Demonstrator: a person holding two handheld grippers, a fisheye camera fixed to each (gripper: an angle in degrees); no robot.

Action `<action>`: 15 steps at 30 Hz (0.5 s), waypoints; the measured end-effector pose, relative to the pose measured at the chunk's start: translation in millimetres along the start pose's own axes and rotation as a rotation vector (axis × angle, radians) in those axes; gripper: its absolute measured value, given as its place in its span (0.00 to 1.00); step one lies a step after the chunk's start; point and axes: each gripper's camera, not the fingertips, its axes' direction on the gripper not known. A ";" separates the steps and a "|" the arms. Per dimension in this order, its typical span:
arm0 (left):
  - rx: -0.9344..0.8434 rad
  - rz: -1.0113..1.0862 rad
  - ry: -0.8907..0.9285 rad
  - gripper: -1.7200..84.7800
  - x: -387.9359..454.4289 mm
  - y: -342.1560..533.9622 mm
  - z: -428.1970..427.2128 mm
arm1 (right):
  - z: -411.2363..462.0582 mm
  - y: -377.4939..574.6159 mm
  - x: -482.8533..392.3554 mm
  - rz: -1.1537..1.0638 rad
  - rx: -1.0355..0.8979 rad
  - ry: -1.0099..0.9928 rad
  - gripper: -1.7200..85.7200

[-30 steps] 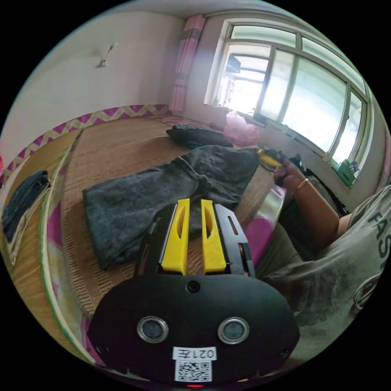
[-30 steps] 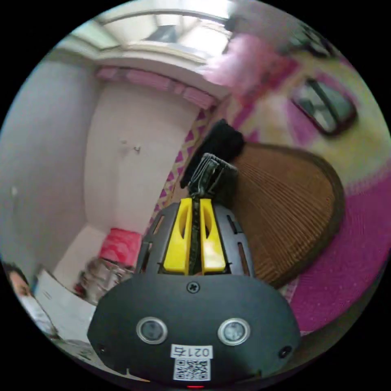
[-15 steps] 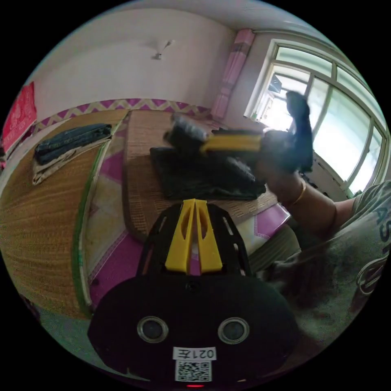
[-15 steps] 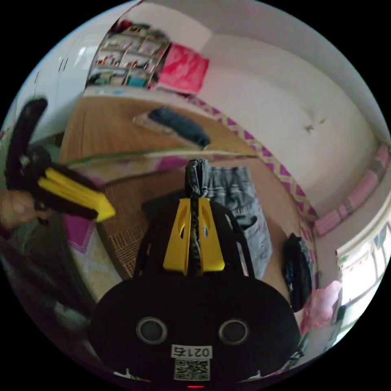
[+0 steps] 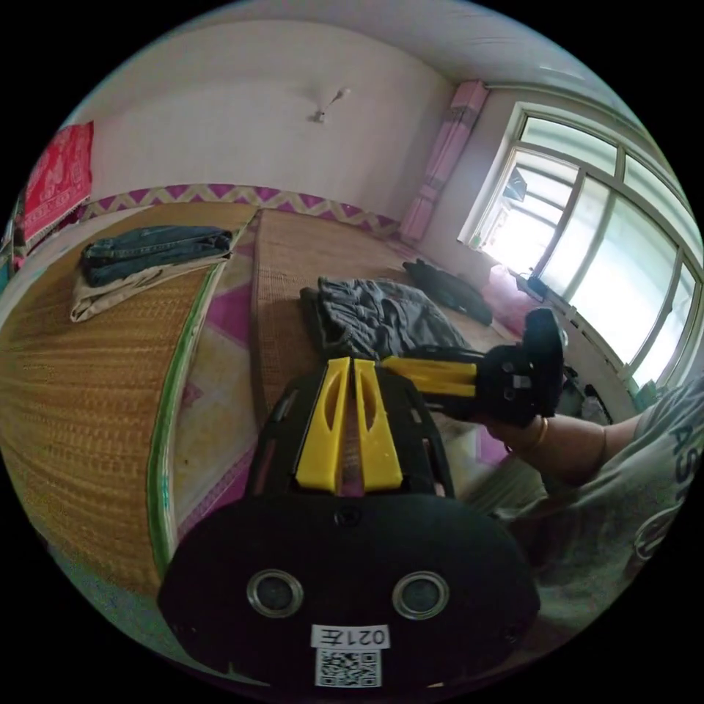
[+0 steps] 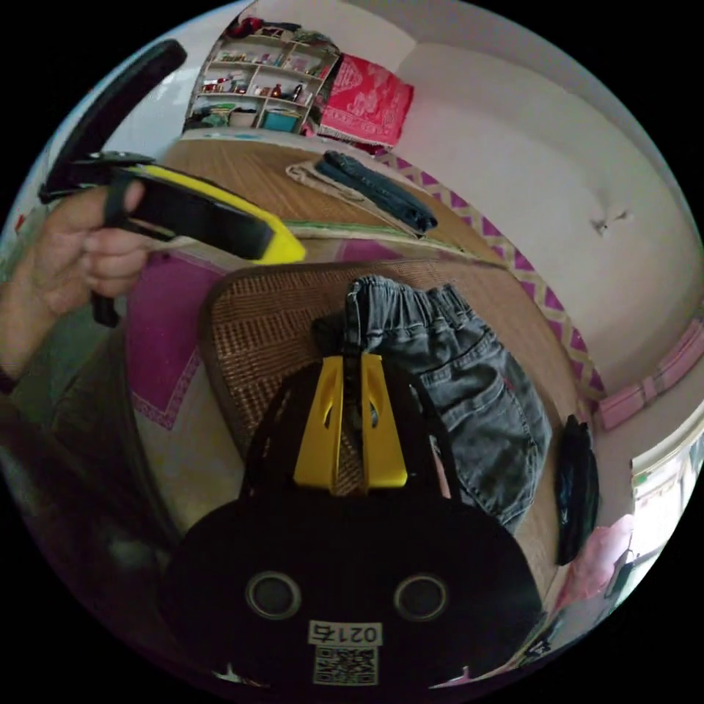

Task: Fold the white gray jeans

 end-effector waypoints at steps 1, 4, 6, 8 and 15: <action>-0.003 -0.006 0.019 0.05 -4.0 -6.4 4.4 | -4.4 4.1 9.1 0.013 0.005 -0.047 0.08; -0.050 -0.052 0.123 0.14 -27.9 -38.9 30.0 | -37.6 42.8 79.3 0.207 0.110 -0.179 0.10; -0.074 -0.099 0.166 0.17 -50.3 -61.7 47.0 | -53.8 87.2 153.1 0.436 0.160 -0.145 0.13; -0.087 -0.158 0.188 0.18 -73.8 -78.1 56.3 | -51.6 124.9 211.4 0.598 0.155 -0.109 0.14; -0.378 -0.294 0.293 0.21 -122.5 -114.1 134.1 | 55.8 254.1 375.6 1.012 0.038 -0.565 0.18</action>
